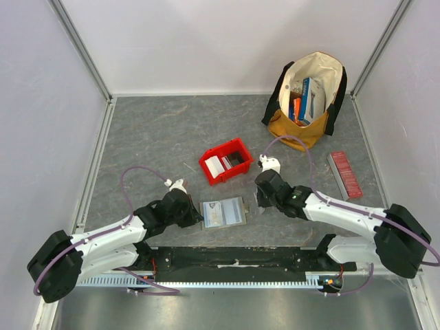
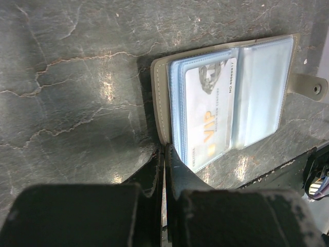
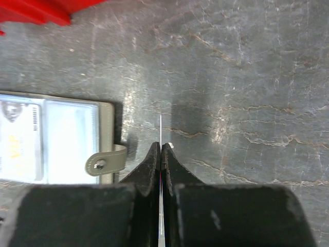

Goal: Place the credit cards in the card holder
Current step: Pick up the credit card from the storage box, then insert the credit card into the card holder.

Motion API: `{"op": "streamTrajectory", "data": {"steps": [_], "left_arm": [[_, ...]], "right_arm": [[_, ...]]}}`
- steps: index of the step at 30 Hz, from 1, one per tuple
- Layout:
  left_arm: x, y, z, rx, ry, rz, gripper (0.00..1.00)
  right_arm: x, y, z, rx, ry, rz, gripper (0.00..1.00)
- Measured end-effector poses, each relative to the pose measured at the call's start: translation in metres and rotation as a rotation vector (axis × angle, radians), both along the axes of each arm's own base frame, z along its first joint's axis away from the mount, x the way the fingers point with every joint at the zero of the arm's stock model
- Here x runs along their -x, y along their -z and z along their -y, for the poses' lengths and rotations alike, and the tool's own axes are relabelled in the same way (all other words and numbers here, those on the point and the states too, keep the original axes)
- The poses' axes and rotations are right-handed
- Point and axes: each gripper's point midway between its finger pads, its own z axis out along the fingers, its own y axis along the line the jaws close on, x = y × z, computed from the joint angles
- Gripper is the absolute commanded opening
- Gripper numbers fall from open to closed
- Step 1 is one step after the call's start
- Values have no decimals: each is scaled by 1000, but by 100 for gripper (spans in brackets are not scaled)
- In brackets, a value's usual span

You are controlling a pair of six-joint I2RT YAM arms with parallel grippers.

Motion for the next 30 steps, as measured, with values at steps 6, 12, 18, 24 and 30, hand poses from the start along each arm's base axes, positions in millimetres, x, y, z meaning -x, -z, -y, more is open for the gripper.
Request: {"op": "streamTrajectory", "data": {"steps": [6, 12, 18, 24, 30], "left_arm": [[0, 0, 0, 1, 1, 1, 2], [0, -2, 1, 6, 3, 3, 2], [-1, -11, 6, 38, 16, 15, 2], [-5, -35, 17, 104, 38, 60, 2], [-5, -42, 19, 121, 45, 68, 2]], "right_arm": [[0, -44, -10, -155, -5, 74, 0], [2, -80, -33, -372, -15, 120, 0], [16, -57, -65, -424, -62, 37, 0], [35, -44, -94, -377, -104, 28, 0], [43, -65, -128, -366, -92, 155, 0]]}}
